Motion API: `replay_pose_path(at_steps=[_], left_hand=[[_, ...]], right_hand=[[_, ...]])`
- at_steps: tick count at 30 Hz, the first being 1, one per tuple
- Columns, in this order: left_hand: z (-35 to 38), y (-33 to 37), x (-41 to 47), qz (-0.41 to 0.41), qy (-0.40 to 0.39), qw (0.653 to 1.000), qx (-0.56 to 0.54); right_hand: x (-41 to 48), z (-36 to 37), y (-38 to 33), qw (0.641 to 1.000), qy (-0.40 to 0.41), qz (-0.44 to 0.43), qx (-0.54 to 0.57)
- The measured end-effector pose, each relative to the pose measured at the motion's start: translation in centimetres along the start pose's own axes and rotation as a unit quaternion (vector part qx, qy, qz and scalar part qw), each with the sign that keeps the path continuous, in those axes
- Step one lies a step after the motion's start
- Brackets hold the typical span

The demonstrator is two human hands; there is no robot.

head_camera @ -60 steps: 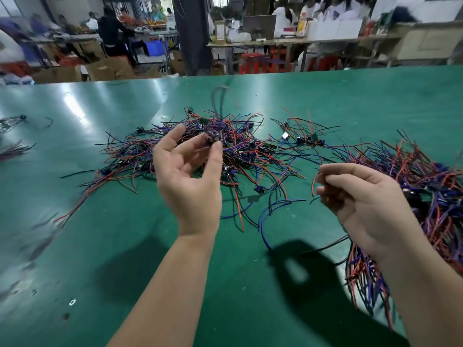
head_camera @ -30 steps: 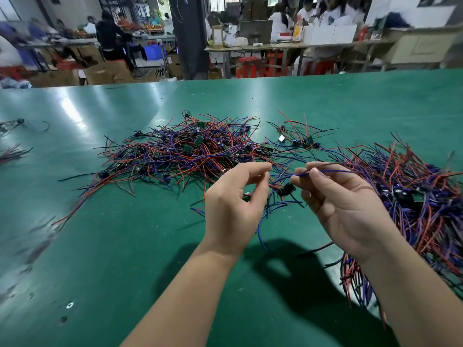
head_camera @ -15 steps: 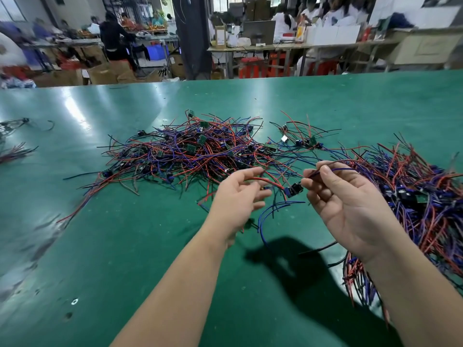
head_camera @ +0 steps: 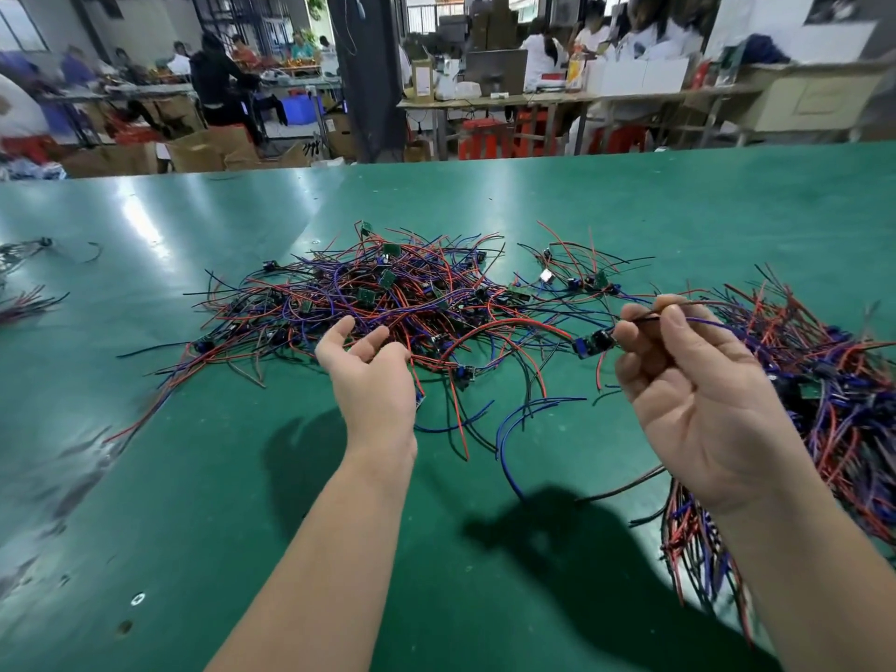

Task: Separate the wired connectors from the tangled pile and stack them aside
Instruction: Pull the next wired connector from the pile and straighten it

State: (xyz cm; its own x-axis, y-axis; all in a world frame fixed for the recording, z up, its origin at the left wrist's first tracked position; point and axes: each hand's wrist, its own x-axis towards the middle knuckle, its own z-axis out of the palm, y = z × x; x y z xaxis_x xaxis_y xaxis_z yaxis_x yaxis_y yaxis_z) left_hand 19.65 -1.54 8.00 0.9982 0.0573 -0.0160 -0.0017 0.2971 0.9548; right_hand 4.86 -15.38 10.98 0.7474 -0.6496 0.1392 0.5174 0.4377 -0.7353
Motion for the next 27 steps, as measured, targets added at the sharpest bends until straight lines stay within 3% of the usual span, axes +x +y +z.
replay_pose_path(at_steps=[4,7,9,12,15,18,20,24,27], left_hand=[[0.6,0.6,-2.1,0.119,-0.004,0.992,-0.045],[1.0,0.4,-4.1,0.131,-0.149,0.979,-0.041],[1.6,0.0,-5.6,0.039,-0.277,0.96,0.004],[2.6,-0.2,-7.0,-0.169,-0.428,0.886,-0.046],[2.7,-0.7,-7.0,-0.221,-0.442,0.86,-0.127],[2.7,-0.3,-6.6,-0.233,-0.399,0.871,-0.167],[2.6,-0.1,-6.2,-0.244,-0.378,0.873,-0.189],[2.1,0.8,-5.1,-0.285,-0.344,0.867,-0.221],[1.9,1.1,-4.5,-0.282,-0.31,0.888,-0.188]], right_hand=[[0.1,0.0,-0.1,1.0,0.011,-0.02,0.004],[0.1,0.0,0.0,1.0,0.014,-0.027,0.004],[0.0,0.0,0.2,1.0,0.009,-0.029,0.003],[-0.4,0.2,0.4,0.999,-0.024,-0.033,-0.006],[-0.9,0.5,0.7,0.993,-0.089,-0.056,-0.047],[-1.2,0.5,1.1,0.977,-0.138,-0.091,-0.138],[-1.3,0.2,1.3,0.937,-0.171,-0.15,-0.265],[-1.3,-0.2,2.1,0.77,-0.251,-0.245,-0.532],[-1.4,-0.2,2.5,0.731,-0.273,-0.256,-0.571]])
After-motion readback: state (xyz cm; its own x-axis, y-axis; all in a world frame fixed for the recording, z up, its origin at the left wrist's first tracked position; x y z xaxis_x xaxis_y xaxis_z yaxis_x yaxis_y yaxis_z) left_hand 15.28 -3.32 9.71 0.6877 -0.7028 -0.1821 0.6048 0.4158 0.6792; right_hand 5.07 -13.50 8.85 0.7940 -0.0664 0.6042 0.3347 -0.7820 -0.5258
